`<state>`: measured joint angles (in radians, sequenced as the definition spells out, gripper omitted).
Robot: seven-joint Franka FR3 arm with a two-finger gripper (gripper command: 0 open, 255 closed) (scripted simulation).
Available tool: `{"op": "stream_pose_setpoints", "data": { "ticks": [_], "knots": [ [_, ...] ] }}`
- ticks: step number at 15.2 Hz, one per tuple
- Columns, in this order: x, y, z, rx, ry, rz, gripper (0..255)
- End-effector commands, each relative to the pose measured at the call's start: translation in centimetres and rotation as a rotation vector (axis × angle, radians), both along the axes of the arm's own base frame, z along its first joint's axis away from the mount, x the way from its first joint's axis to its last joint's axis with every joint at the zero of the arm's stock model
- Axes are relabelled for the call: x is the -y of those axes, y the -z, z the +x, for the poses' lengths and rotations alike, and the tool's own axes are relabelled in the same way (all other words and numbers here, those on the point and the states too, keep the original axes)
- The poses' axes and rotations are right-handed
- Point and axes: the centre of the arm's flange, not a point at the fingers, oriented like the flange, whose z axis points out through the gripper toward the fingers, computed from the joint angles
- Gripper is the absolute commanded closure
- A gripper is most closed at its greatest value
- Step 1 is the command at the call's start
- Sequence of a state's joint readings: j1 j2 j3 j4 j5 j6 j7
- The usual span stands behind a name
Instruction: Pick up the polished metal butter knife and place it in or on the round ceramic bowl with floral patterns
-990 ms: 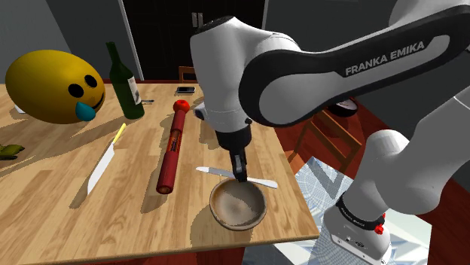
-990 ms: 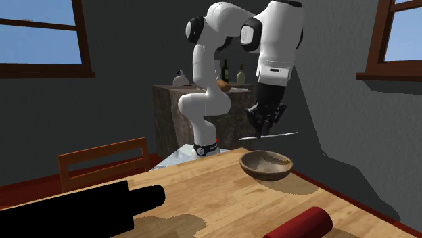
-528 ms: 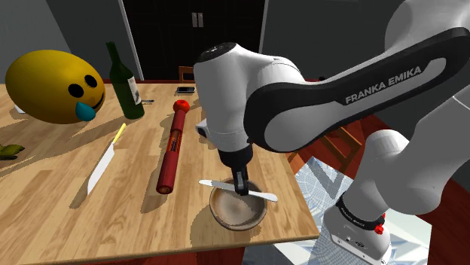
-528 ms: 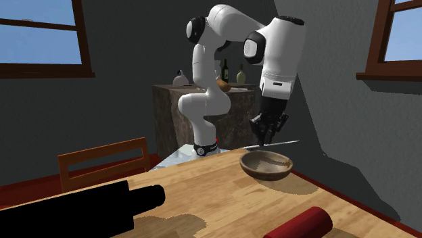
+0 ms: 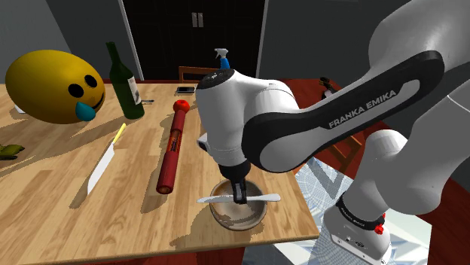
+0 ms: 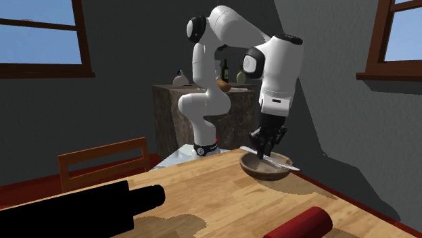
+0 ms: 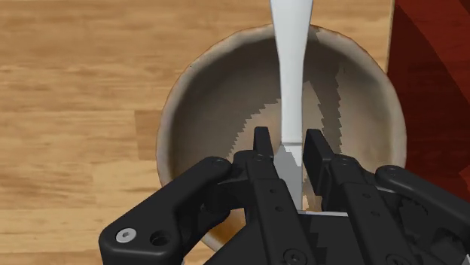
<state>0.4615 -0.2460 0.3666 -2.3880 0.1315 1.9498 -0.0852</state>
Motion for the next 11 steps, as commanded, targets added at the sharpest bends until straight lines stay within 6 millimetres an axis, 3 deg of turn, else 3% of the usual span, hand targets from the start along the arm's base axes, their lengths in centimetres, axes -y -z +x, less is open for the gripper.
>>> {"op": "stream_pose_setpoints", "data": {
  "ticks": [1,8,9,11],
  "knots": [
    [0.06,0.70,0.01,0.000,0.000,0.000,255],
    [0.06,0.70,0.02,0.000,0.000,0.000,255],
    [0.07,0.69,0.00,0.000,0.000,0.000,0],
    [0.08,0.67,-0.02,0.000,0.000,0.000,0]
  ]
}}
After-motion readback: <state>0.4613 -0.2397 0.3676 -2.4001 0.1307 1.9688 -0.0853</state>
